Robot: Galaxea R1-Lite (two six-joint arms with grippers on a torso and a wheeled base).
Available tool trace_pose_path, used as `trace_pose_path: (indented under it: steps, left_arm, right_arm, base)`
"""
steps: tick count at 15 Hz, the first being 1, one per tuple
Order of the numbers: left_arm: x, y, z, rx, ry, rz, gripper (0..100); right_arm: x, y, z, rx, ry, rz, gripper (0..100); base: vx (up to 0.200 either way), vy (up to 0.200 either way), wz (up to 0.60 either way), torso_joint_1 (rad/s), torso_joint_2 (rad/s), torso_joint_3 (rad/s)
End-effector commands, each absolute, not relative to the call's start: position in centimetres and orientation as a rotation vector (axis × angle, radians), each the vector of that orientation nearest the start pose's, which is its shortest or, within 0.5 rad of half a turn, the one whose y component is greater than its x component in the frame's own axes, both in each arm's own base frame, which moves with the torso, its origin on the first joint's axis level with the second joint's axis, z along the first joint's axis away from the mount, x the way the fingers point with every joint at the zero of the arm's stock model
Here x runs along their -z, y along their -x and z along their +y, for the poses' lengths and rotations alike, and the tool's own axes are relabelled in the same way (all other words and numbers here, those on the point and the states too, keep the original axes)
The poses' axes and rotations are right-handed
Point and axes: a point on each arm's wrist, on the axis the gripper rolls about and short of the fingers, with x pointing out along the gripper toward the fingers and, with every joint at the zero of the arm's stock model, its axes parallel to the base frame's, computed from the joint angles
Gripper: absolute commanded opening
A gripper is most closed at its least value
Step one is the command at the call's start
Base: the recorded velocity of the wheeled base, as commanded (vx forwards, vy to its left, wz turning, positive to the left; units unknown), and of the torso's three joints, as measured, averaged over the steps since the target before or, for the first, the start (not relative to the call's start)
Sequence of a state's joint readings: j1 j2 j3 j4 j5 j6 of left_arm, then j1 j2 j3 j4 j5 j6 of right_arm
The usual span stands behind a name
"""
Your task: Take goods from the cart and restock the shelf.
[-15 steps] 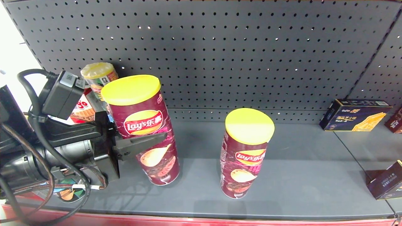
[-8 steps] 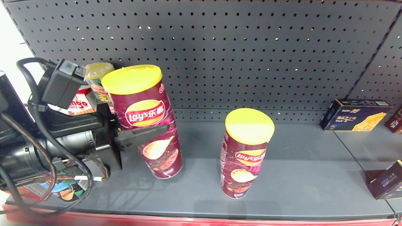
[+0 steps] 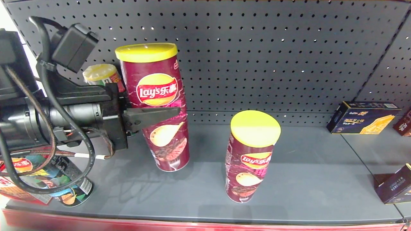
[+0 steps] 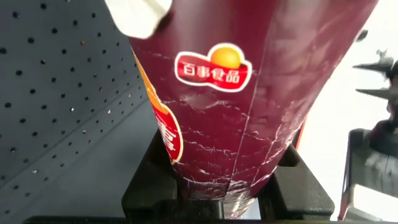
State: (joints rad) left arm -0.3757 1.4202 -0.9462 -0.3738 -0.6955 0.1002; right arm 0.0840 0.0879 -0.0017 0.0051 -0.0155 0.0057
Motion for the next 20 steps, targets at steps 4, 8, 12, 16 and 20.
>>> trace_pose_path:
  steps: [4, 8, 12, 16, 20]
  left_arm:
    - [-29.2, -21.6, -11.9, 1.069, -0.092, 0.100, 0]
    - [-29.1, -23.4, -13.5, 1.082, -0.105, 0.111, 0]
    - [-27.4, -26.3, -15.2, 0.996, -0.179, 0.120, 0]
    - [-26.7, -27.7, -16.1, 0.986, -0.232, 0.129, 0]
    - [-25.2, -29.7, -18.3, 1.016, -0.236, 0.082, 0]
  right_arm:
    - [-7.7, 1.6, -0.2, -0.069, -0.001, 0.098, 100]
    - [-7.7, 1.6, -0.2, -0.069, -0.001, 0.097, 100]
    - [-7.7, 1.6, -0.2, -0.069, -0.001, 0.097, 100]
    - [-7.7, 1.6, -0.2, -0.069, -0.001, 0.098, 100]
    - [-7.7, 1.6, -0.2, -0.069, -0.001, 0.097, 100]
  base:
    - [0.000, 0.000, 0.00, 0.000, 0.00, 0.000]
    - [0.000, 0.000, 0.00, 0.000, 0.00, 0.000]
    - [0.000, 0.000, 0.00, 0.000, 0.00, 0.000]
    - [0.000, 0.000, 0.00, 0.000, 0.00, 0.000]
    - [0.000, 0.000, 0.00, 0.000, 0.00, 0.000]
